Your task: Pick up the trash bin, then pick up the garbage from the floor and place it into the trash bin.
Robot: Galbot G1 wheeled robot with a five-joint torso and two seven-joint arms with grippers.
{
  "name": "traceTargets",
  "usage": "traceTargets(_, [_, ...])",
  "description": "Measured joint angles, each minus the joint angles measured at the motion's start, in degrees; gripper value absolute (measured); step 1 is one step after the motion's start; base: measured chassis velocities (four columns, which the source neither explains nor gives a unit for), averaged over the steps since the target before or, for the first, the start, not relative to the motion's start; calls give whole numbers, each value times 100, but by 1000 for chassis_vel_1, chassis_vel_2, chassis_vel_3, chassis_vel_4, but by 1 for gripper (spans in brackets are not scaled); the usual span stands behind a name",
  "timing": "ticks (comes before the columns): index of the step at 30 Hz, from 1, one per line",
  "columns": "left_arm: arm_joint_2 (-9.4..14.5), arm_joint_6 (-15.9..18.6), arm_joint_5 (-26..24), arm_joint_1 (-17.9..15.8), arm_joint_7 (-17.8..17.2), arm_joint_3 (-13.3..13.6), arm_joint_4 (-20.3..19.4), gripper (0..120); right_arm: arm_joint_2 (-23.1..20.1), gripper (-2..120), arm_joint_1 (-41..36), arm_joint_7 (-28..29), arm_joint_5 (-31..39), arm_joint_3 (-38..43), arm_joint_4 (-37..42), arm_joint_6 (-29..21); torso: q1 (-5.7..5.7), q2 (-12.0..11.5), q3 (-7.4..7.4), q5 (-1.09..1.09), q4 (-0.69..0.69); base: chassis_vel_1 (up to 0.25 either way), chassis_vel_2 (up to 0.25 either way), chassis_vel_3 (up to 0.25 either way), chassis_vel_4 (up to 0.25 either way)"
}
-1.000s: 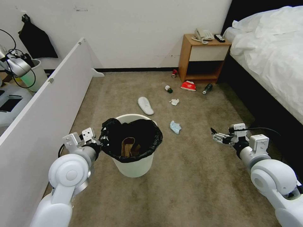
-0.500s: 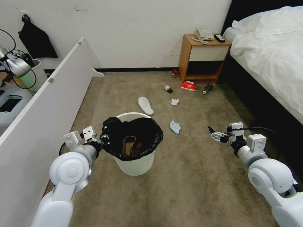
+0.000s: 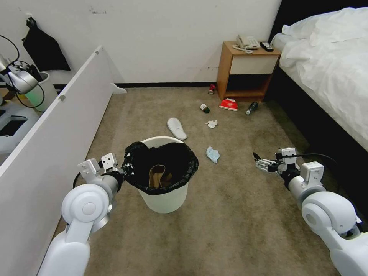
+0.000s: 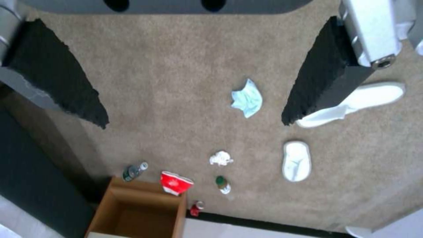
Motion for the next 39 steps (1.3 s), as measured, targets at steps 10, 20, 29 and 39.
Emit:
traceTargets(10, [-4, 0, 3, -41, 8, 7, 42, 5, -4, 100, 47, -30, 8, -17, -38, 33, 0, 0, 0, 0, 0, 0, 0, 0, 0])
traceTargets(20, [-8, 0, 2, -64, 15, 13, 67, 5, -10, 100, 64, -44, 13, -18, -54, 46, 0, 0, 0, 0, 0, 0, 0, 0, 0])
traceTargets(29, [-17, 0, 0, -87, 20, 16, 95, 5, -17, 100, 94, -61, 15, -44, -78, 70, 0, 0, 0, 0, 0, 0, 0, 0, 0])
traceTargets(39, [-37, 0, 0, -118, 20, 39, 137, 5, -44, 100, 134, -91, 31, -44, -98, 83, 0, 0, 1, 0, 0, -34, 44, 42, -36])
